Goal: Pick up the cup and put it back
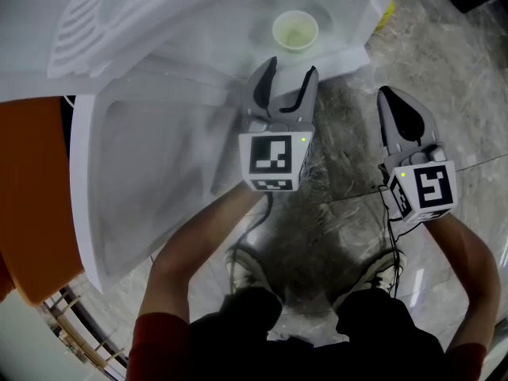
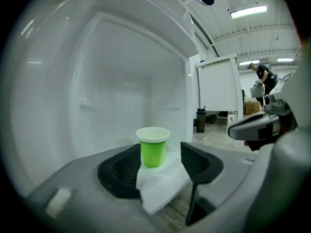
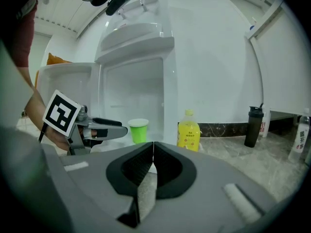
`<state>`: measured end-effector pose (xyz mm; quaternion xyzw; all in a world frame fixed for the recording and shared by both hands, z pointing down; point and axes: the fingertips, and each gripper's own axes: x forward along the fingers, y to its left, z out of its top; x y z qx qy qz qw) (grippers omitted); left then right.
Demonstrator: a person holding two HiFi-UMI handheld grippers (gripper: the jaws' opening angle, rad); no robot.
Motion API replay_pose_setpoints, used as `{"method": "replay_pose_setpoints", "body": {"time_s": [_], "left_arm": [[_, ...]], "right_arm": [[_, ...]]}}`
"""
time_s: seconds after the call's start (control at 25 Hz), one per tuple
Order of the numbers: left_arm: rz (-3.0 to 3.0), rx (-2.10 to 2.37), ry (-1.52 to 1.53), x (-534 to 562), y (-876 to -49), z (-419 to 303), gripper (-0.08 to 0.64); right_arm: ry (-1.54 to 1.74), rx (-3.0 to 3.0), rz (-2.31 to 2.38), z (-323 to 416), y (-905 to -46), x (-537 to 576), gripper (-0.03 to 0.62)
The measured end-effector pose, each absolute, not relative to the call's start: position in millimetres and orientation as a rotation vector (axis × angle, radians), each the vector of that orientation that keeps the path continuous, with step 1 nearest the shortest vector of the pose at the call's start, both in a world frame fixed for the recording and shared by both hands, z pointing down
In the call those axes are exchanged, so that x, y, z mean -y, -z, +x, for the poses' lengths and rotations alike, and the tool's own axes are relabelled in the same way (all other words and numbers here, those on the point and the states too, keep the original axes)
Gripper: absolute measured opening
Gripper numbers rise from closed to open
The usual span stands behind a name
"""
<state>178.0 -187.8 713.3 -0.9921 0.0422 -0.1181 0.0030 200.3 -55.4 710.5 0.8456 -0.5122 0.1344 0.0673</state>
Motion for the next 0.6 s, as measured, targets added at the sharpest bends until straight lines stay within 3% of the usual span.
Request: {"method": "replay_pose_setpoints", "body": {"time_s": [0.24,0.6], "left_arm": [[-3.125,-0.199,0.441,196.5,-730.5,196.4,0.316],[-3.129,-0.244,0.476,200.7,-739.5,217.1,0.356]], "right_arm": [[-0.384,1.554,2.520,200.0,-715.8,52.3,0.002],[-0.440,1.532,2.551,210.6,-728.5,40.5,0.002]]}}
